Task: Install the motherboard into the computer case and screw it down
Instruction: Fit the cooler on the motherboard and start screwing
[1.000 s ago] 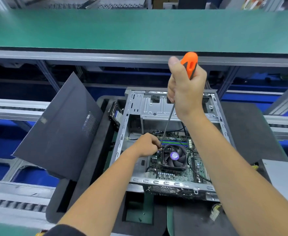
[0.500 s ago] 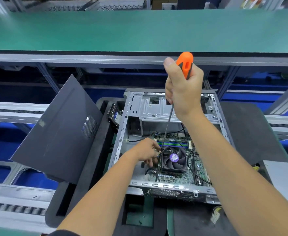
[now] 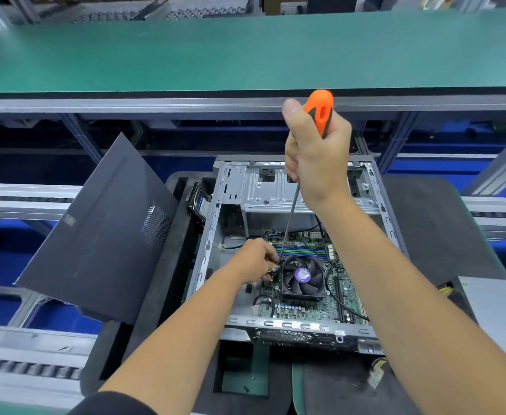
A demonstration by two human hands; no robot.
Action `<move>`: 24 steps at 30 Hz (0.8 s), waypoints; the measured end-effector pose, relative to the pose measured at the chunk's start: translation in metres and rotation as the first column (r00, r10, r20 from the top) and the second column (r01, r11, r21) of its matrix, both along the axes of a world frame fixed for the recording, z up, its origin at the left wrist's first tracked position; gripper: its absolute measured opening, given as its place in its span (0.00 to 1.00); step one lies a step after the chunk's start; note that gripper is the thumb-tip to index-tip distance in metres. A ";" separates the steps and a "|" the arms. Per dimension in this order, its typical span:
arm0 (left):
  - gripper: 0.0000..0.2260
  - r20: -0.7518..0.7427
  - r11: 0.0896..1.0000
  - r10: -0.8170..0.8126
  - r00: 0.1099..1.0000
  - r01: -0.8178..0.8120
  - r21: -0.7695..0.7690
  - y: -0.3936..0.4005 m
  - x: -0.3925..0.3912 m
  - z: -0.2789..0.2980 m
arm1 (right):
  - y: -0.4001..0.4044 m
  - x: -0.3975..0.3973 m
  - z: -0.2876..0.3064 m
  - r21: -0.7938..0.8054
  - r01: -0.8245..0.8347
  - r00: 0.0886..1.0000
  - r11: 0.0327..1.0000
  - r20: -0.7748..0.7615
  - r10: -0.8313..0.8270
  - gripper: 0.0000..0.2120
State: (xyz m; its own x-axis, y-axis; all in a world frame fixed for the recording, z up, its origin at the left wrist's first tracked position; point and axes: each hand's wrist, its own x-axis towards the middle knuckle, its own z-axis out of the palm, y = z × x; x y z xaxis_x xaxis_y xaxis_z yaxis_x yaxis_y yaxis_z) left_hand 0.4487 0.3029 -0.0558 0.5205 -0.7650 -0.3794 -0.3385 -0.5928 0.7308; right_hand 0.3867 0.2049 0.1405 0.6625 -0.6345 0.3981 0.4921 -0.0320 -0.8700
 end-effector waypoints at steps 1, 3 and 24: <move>0.09 0.010 1.000 -0.004 1.000 0.004 0.000 0.000 0.000 0.000 | 0.000 0.000 0.000 -0.002 0.001 1.000 1.000 -0.005 -0.001 0.23; 0.11 0.037 1.000 -0.005 0.999 0.005 -0.003 0.000 0.000 0.002 | 0.000 -0.001 0.000 0.003 0.002 1.000 1.000 -0.011 -0.002 0.23; 0.10 0.323 0.970 -0.234 0.917 0.199 0.140 -0.004 -0.004 0.004 | -0.015 -0.014 0.038 -0.408 -0.247 0.956 0.879 -0.249 0.153 0.09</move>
State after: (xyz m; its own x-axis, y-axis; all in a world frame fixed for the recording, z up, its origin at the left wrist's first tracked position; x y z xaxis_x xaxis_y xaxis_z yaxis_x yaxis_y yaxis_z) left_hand 0.4445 0.2989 -0.0520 0.4565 -0.8399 -0.2935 -0.6814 -0.5422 0.4917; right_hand 0.3725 0.1899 0.1781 0.8526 -0.2761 0.4437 0.3427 -0.3457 -0.8736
